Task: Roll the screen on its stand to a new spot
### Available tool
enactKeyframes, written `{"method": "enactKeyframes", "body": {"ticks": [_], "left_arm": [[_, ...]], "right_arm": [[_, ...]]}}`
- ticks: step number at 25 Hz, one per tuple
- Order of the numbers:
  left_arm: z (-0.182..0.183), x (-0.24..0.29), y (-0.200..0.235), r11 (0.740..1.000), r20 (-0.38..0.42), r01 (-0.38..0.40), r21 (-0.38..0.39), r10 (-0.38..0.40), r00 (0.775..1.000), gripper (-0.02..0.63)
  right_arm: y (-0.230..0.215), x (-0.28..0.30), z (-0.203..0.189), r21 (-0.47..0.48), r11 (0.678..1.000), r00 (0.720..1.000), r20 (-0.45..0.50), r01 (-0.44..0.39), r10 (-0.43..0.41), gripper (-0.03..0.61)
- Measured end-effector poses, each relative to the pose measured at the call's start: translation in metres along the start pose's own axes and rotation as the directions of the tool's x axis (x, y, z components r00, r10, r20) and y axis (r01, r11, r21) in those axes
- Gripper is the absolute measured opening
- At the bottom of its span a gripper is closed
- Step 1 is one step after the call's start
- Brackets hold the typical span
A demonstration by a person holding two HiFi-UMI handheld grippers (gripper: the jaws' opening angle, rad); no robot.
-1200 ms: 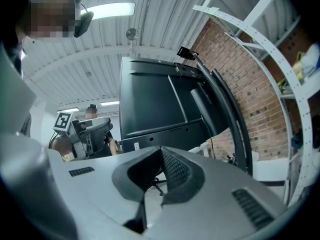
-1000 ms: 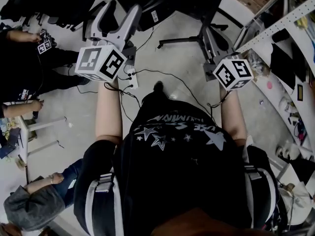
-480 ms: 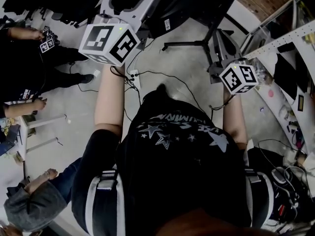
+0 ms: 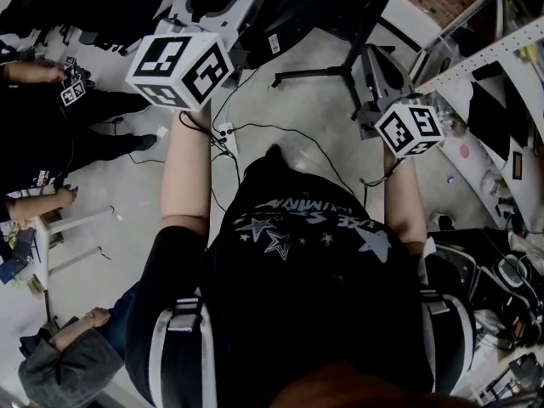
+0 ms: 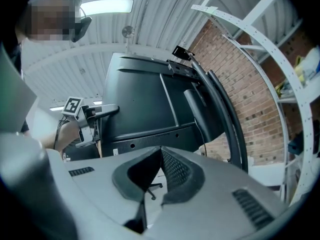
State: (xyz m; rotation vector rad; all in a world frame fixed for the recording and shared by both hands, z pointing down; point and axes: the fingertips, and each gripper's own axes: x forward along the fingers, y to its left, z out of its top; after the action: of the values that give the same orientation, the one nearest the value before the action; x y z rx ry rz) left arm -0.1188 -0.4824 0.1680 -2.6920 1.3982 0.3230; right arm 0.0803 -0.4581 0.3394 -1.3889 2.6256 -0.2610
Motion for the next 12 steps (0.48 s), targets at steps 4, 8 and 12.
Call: {"method": "enactKeyframes", "body": {"ticks": [4, 8, 12], "left_arm": [[-0.001, 0.0, -0.001, 1.0, -0.004, -0.009, -0.003, 0.009, 1.0, 0.233], [-0.003, -0.001, -0.003, 1.0, -0.004, -0.012, -0.006, 0.012, 1.0, 0.229], [-0.002, -0.003, -0.005, 1.0, -0.001, -0.014, -0.013, 0.014, 1.0, 0.226]], "right_arm": [[0.004, 0.004, 0.023, -0.056, 0.998, 0.999, 0.036, -0.021, 0.023, 0.008], [0.013, 0.009, 0.044, -0.091, 0.995, 0.997, 0.065, -0.039, 0.045, 0.008], [0.026, 0.017, 0.07, -0.133, 0.989, 0.994, 0.084, -0.058, 0.069, 0.008]]}}
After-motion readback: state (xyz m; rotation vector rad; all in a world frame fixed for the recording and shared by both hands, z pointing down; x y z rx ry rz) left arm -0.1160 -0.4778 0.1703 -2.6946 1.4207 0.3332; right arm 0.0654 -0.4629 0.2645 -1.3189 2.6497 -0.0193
